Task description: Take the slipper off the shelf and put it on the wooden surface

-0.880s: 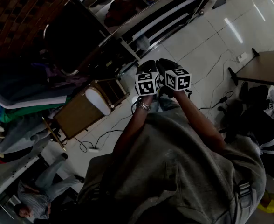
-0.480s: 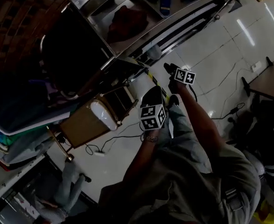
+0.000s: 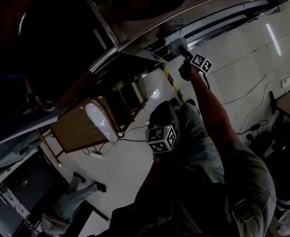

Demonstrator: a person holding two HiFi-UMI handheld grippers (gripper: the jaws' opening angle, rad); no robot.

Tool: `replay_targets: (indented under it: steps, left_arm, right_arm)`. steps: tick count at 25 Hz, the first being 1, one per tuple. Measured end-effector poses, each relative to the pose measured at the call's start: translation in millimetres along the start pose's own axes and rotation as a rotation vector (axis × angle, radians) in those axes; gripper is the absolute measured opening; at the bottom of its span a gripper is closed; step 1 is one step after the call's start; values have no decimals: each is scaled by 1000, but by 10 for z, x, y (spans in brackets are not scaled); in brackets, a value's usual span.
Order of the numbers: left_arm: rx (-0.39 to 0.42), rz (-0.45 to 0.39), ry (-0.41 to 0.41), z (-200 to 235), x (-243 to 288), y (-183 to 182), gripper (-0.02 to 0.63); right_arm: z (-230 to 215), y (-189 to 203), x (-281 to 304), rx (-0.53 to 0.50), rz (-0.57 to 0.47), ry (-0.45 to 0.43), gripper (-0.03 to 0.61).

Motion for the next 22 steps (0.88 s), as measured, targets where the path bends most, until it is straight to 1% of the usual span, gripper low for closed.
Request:
replay_targets:
  steps: [1, 2, 3, 4, 7, 9, 11, 12, 14, 17, 19, 22]
  left_arm:
    - [-1, -7, -7, 44, 42, 45, 5]
    - [-1, -14, -12, 69, 78, 82, 5]
    - [0, -22, -14, 75, 110, 105, 5]
    - [3, -30, -14, 68, 138, 112, 5]
    - [15, -49, -3, 0, 148, 49, 5]
    - [30, -49, 1, -72, 44, -32, 5]
    - [50, -46, 0, -164, -151, -167, 5]
    - [63, -47, 0, -214, -277, -253, 5]
    - [82, -46, -3, -307, -556, -448, 5]
    - [95, -48, -10, -432, -909, -758, 5]
    - [132, -64, -9, -543, -1030, -903, 5]
    - [199, -65, -6, -761, -1091, -935, 5]
  right_arm:
    - [-60, 19, 65, 11, 0, -3, 295]
    - [-107, 39, 110, 19, 0, -7, 263]
    - [-139, 51, 136, 26, -1, -12, 223]
    - [-155, 55, 150, 32, -3, -18, 161]
    - [-50, 49, 115, 28, 7, -49, 97]
    - [162, 42, -30, -10, 27, -65, 61]
    - [474, -2, -304, -73, 46, -51, 51]
    - [664, -39, -492, -116, 52, -29, 49]
    - [1109, -120, -951, -215, 58, 40, 48]
    - [1869, -223, -1731, -384, 74, 194, 48]
    - [2386, -227, -2238, -487, 89, 280, 48]
    - [3080, -84, -2898, -564, 106, 324, 48]
Point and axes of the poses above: the fingertips, and each gripper's own axes: x forward along the fingers, z to its left, y out of its underside, the point moved 7 cm from there along -x, backward along the fingers, and after that the axes turned 12 degrees about -y, right-handed, at the moved point
